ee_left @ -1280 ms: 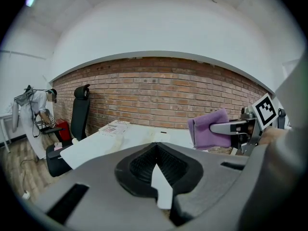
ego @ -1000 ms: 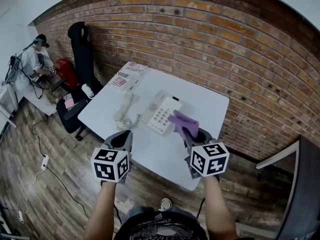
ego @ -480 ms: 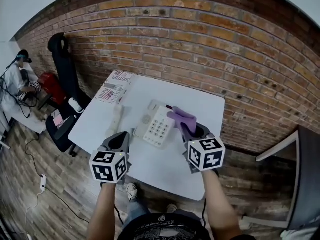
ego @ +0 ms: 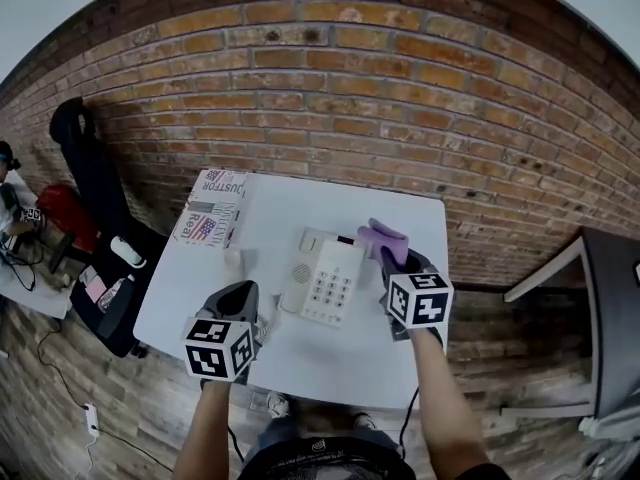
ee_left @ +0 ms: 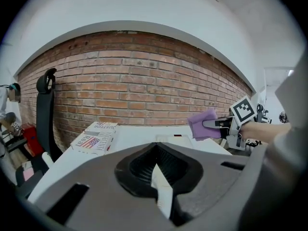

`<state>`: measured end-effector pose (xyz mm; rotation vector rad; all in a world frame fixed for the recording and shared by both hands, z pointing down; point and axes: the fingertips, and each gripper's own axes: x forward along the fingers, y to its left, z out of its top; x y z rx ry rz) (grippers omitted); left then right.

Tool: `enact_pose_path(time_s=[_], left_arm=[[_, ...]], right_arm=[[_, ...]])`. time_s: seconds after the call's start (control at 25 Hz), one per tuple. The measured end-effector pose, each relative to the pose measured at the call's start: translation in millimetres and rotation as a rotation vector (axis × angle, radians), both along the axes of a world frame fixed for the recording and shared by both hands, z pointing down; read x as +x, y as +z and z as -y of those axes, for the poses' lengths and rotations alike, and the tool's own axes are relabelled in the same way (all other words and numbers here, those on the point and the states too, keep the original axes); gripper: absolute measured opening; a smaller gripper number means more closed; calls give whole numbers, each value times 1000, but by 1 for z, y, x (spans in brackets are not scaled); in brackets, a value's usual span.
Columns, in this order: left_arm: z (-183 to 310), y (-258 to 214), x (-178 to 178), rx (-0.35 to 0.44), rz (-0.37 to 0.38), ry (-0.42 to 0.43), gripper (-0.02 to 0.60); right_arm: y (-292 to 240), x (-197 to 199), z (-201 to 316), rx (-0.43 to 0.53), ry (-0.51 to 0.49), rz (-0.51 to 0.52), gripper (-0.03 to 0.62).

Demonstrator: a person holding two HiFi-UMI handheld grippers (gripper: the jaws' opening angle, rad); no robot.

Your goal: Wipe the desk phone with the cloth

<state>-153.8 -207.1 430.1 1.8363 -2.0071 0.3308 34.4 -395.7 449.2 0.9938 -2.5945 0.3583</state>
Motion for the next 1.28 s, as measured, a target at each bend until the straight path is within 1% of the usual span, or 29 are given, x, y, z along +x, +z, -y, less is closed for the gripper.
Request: enact_pose_path(time_s=[0.16,0.36,0.56,0.76,0.84,1.04,1.28], left_arm=[[7,5,-21,-14,-15,60,6],[13,17,-33,-41,-31,158,6],[20,30,-37,-71,-39,257,6],[25,38,-33,-77,-44,339,6],[25,38,-31,-77,-49,350,6],[25,36,-16,-65,-63,358,6],[15,35,2,-60,-71,329,6]], right_arm=[[16,-4,14,-23,84,-35,44],[40,-16,22,-43,140,-72,44],[59,-29,20,-110,187,-31,44],[68,-27,11,-175,247,40,44],[69,-28,6,-194,247,53,44],[73,-27,-13,-213,203,20,44],[75,-26,-39,-230,143,18,44]])
